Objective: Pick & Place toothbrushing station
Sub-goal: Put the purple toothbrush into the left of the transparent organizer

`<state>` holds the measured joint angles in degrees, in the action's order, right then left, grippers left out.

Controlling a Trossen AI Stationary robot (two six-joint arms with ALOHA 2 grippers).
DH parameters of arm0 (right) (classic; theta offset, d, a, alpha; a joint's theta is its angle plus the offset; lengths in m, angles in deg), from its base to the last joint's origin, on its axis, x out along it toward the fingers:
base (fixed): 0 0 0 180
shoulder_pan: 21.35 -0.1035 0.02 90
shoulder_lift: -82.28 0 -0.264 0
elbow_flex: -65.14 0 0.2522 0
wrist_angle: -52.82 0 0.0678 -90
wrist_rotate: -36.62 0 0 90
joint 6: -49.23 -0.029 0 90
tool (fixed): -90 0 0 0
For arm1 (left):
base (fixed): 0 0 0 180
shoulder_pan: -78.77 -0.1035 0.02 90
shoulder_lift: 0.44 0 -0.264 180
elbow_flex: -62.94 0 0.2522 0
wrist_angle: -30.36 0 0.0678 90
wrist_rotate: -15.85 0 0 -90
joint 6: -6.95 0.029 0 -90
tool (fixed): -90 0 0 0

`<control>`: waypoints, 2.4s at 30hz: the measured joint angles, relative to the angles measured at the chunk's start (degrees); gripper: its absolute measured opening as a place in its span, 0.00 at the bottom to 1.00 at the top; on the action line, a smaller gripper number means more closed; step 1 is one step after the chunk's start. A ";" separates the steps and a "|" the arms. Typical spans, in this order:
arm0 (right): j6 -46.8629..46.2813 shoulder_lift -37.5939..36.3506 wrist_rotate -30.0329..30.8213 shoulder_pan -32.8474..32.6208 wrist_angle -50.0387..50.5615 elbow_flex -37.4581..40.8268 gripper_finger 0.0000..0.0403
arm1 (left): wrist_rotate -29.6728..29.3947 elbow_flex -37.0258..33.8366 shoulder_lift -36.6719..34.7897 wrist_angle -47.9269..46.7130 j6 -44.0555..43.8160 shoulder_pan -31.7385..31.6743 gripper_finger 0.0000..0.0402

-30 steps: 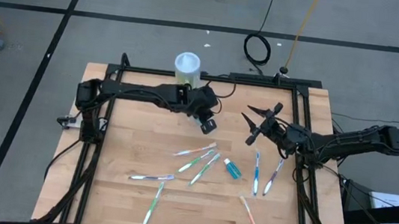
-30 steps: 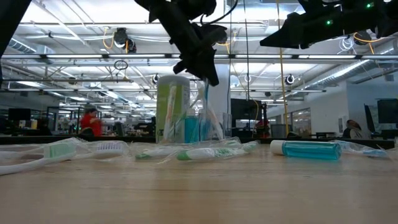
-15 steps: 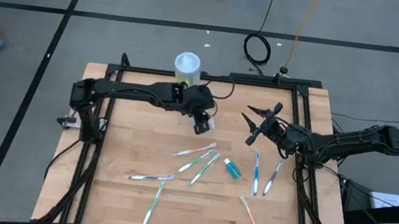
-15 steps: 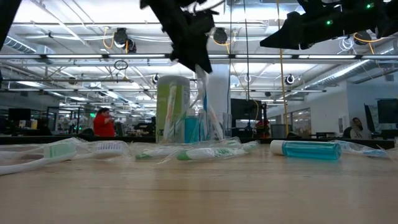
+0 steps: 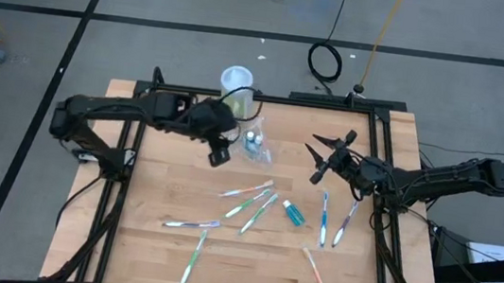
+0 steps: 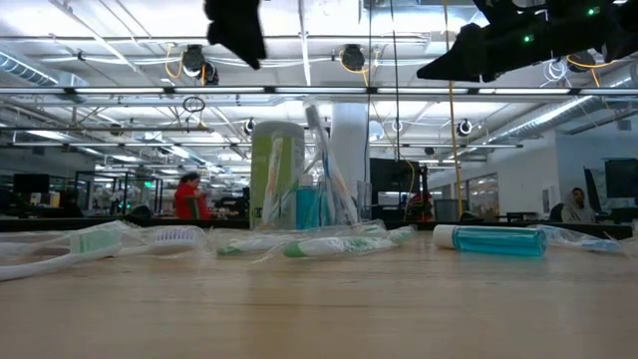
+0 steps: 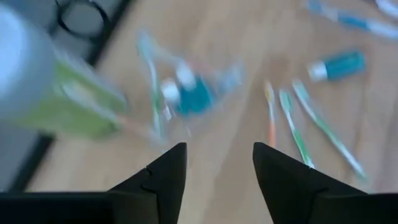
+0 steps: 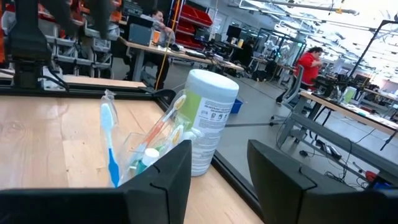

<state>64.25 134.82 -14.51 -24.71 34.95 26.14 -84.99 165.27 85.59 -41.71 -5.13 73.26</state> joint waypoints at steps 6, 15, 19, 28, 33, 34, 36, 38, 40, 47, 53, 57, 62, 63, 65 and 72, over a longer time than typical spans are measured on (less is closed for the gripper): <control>-0.29 0.00 0.00 0.00 0.24 0.00 0.37 | 4.36 -4.21 0.13 -6.29 -6.11 5.46 0.43; -0.83 0.00 0.00 -0.01 0.23 0.00 0.37 | 6.58 -20.86 0.14 7.22 -12.02 16.93 0.38; -0.79 0.00 0.00 -0.01 0.23 0.00 0.37 | 6.55 -29.21 0.13 19.39 -14.13 21.87 0.38; -0.66 0.00 0.00 0.00 -0.05 0.00 0.37 | 8.41 -42.06 0.59 42.27 -21.54 29.22 0.38; -0.63 0.00 0.00 -0.02 -0.71 0.00 0.37 | 7.78 -44.06 2.78 41.27 -22.06 31.17 0.38; -0.65 0.00 0.00 -0.02 -0.74 0.00 0.37 | 7.58 -44.19 3.47 41.13 -22.50 31.39 0.38; -0.62 0.00 0.00 0.00 -0.93 0.00 0.37 | 7.53 -44.18 5.20 41.74 -23.08 31.59 0.38; -0.37 0.00 0.00 0.00 -1.13 0.00 0.37 | 7.50 -44.15 7.09 41.88 -22.93 31.55 0.38; -0.37 -0.01 0.00 -0.02 -1.27 0.00 0.37 | 7.41 -43.95 8.63 42.20 -22.68 31.53 0.38; -0.37 -0.02 -0.04 0.00 -1.59 0.00 0.37 | 6.40 -43.85 10.22 41.33 -21.04 31.26 0.27; 0.67 -0.02 -0.07 0.00 -1.56 0.00 0.37 | 6.88 -44.09 6.96 38.86 -21.40 29.65 0.03; 0.72 -0.02 -0.08 0.00 -1.60 0.00 0.37 | 0.09 -44.42 2.39 38.00 -20.70 27.73 0.06; 0.71 -0.02 -0.09 -0.01 -1.54 0.00 0.37 | -13.09 -44.24 -5.59 40.94 -16.84 25.23 0.03; 0.70 -0.02 -0.09 0.00 -1.54 0.00 0.37 | -16.25 -44.24 -7.21 42.71 -15.49 24.44 0.02; 0.70 -0.02 -0.09 0.00 -1.56 0.00 0.37 | -22.91 -44.24 -10.37 46.58 -12.93 23.07 0.02; 0.70 -0.02 -0.10 0.00 -1.57 0.00 0.37 | -26.44 -44.13 -13.69 73.87 2.32 15.04 0.04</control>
<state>64.95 134.80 -14.61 -24.71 33.38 26.14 -111.43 121.15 71.90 32.16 -2.81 88.30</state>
